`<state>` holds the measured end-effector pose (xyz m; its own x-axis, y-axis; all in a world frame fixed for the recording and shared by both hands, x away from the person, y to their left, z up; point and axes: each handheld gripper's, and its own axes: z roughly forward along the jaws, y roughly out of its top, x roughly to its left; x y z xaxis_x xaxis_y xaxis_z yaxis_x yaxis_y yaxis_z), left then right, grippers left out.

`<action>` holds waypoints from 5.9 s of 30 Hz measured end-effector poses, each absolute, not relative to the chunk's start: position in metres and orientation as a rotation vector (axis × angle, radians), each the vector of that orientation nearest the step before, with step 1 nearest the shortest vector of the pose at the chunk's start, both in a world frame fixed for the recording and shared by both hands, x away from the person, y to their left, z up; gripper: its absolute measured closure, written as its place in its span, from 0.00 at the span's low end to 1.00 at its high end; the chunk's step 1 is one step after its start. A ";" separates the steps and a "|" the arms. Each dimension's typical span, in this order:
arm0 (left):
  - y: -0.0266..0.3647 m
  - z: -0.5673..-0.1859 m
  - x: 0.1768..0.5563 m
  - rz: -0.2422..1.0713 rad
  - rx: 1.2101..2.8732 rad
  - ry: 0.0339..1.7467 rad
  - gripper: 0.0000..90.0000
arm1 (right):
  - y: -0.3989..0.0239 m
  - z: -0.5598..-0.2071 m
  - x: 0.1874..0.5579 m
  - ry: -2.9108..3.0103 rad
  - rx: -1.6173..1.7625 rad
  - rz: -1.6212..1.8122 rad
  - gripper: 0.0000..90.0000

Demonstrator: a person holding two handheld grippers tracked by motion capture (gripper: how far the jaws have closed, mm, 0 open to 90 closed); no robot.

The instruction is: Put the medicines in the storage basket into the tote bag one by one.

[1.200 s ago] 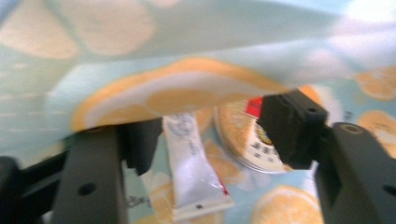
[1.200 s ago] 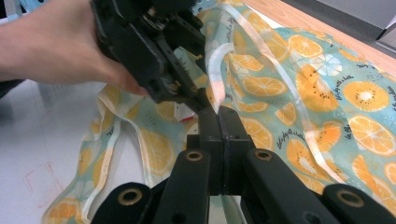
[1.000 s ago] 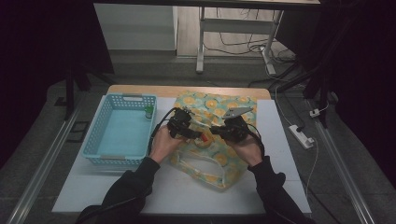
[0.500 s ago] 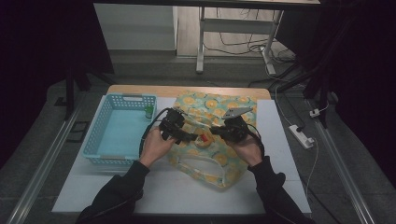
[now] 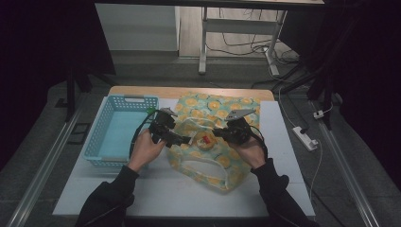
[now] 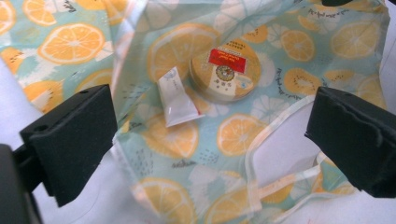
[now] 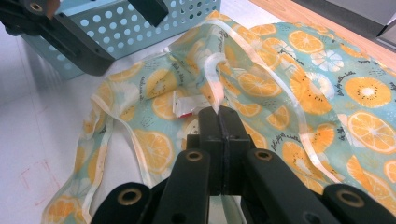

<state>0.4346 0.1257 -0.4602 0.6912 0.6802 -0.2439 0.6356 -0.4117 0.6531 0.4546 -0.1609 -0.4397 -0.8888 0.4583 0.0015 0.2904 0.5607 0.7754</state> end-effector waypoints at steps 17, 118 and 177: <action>0.169 -0.449 0.423 0.140 2.048 1.004 0.00 | -0.160 -0.440 0.454 2.597 0.628 1.228 1.00; 0.242 -0.460 0.521 0.311 2.122 1.478 0.57 | -0.164 -0.437 0.454 2.586 0.634 1.249 1.00; 0.162 -0.414 0.415 0.233 2.111 0.907 0.57 | -0.165 -0.435 0.453 2.561 0.625 1.254 1.00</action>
<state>0.4152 0.1622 -0.4138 0.7251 0.6751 -0.1359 0.5260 -0.4156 0.7420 0.4535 -0.1648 -0.4354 -0.8848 0.4659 -0.0120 0.2761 0.5448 0.7918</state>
